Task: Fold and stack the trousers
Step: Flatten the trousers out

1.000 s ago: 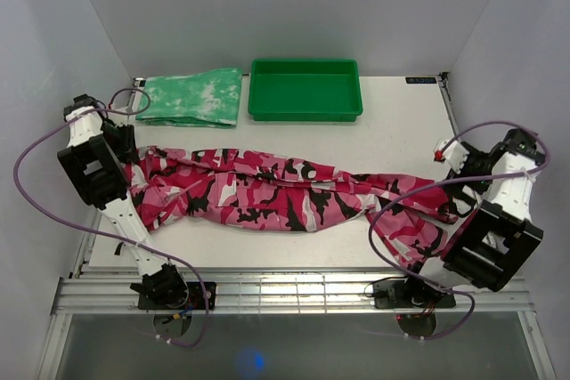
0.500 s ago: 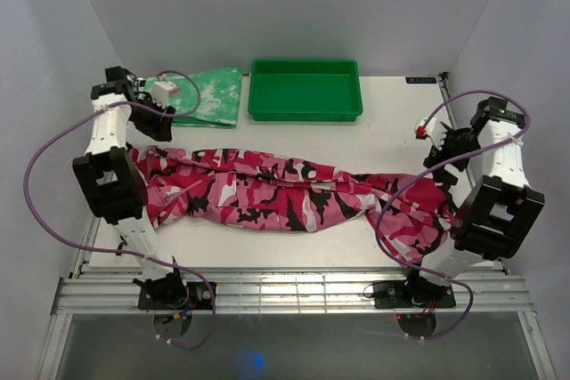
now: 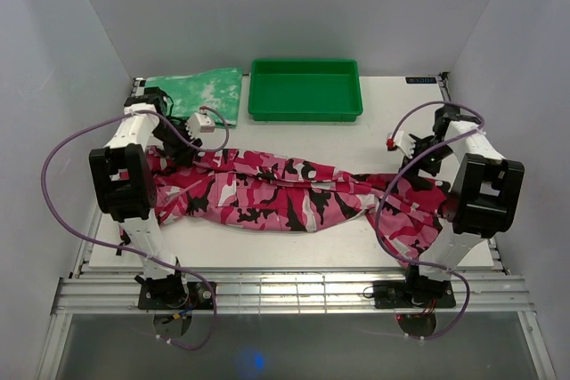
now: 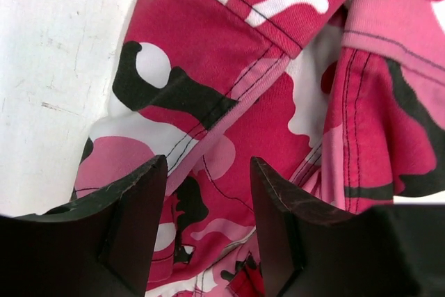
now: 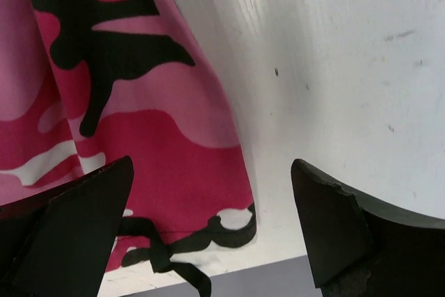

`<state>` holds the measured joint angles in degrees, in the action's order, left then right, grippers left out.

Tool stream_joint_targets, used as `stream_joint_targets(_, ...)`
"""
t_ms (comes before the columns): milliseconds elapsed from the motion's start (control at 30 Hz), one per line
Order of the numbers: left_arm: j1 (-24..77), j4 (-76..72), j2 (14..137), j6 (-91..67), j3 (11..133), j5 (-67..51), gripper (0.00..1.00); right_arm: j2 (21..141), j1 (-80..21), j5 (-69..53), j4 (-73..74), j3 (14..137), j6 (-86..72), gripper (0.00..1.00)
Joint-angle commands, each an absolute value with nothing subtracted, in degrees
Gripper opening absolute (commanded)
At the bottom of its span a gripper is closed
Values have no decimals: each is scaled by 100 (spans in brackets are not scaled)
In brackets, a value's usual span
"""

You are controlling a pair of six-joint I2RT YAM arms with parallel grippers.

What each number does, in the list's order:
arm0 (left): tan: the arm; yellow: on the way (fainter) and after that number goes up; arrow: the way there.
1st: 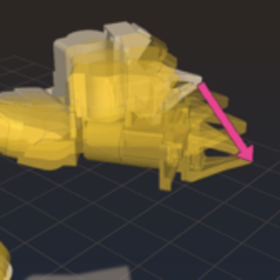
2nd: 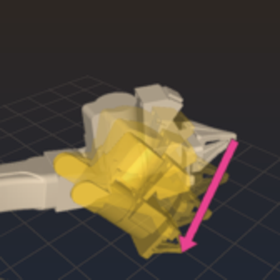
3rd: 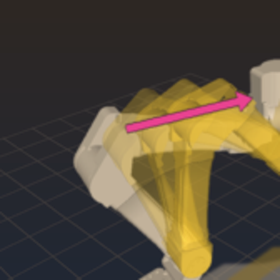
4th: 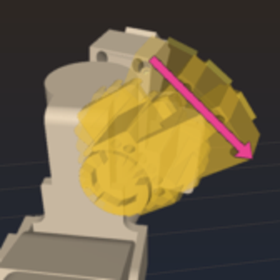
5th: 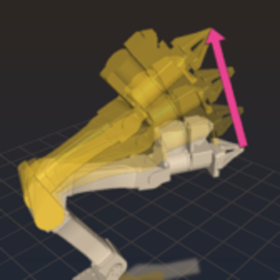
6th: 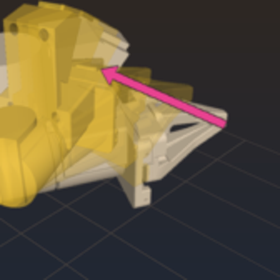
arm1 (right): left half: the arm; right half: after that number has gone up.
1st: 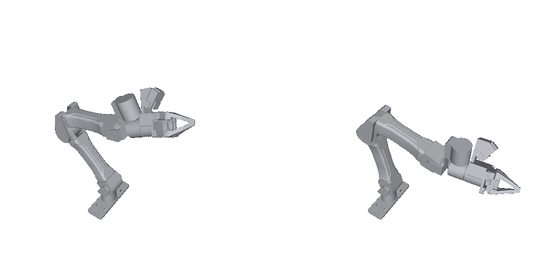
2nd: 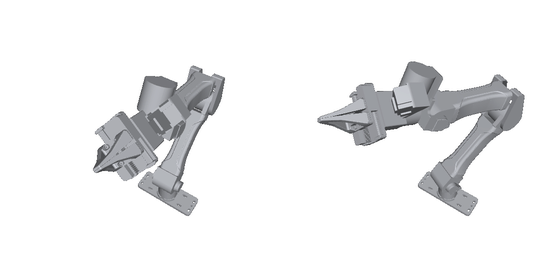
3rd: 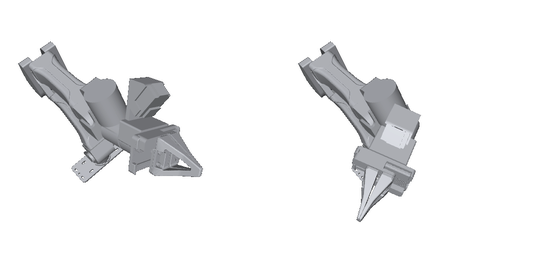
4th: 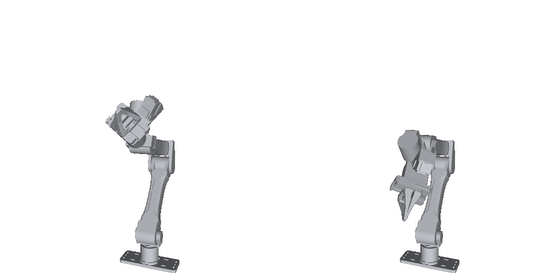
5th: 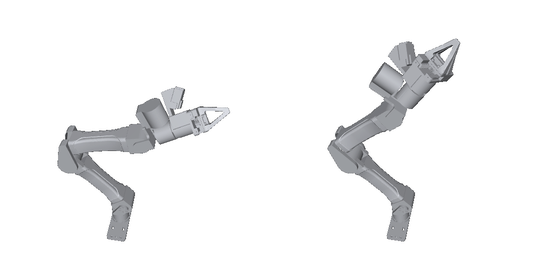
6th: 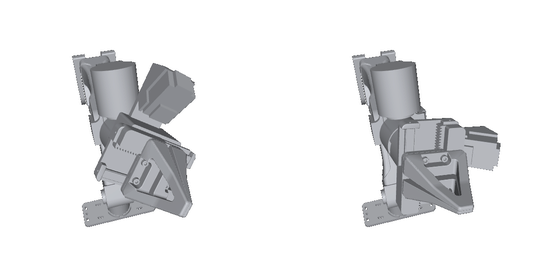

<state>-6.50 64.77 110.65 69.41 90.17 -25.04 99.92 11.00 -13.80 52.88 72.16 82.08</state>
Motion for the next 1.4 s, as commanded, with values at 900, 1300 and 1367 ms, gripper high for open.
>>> stream_joint_targets(900,-905,5379,10046,6101,8981,-2795,0,9861,1265,-633,4412,7988,7787,8)
stream_joint_targets(1300,-976,5414,11442,4624,10844,-2971,0,11424,967,-773,5122,10492,7418,8)
stream_joint_targets(1367,-949,5519,11653,4509,11214,-2927,0,11663,870,-896,5851,10898,7540,21)
